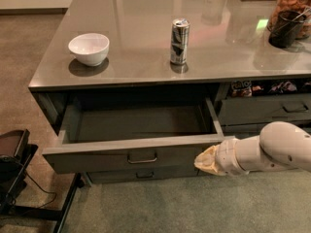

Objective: Close top drawer

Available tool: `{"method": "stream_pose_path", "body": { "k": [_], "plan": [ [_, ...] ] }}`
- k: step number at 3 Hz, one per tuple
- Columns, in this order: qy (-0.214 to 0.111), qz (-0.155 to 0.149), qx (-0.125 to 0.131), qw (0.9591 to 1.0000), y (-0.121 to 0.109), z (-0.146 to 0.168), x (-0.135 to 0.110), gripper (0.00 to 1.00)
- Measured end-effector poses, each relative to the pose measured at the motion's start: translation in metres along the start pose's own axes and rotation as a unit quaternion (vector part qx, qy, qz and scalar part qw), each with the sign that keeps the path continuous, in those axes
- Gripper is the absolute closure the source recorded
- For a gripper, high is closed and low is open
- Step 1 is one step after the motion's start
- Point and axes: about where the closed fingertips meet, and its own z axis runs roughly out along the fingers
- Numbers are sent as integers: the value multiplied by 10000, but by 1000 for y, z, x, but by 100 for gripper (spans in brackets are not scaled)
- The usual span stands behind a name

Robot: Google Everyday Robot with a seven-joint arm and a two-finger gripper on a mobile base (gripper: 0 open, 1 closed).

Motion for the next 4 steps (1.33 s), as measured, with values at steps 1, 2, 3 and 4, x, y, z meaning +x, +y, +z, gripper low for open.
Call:
{"method": "stream_pose_path", "body": {
  "k": [1, 2, 3, 4],
  "plan": [
    [-81, -146, 271, 9995, -3, -1, 0, 100],
    [-220, -407, 691, 9965, -9, 2, -1, 100],
    [-374, -637, 1089, 9913, -20, 7, -2, 100],
    [-540, -821, 1426, 9849, -35, 16, -5, 100]
  ]
}}
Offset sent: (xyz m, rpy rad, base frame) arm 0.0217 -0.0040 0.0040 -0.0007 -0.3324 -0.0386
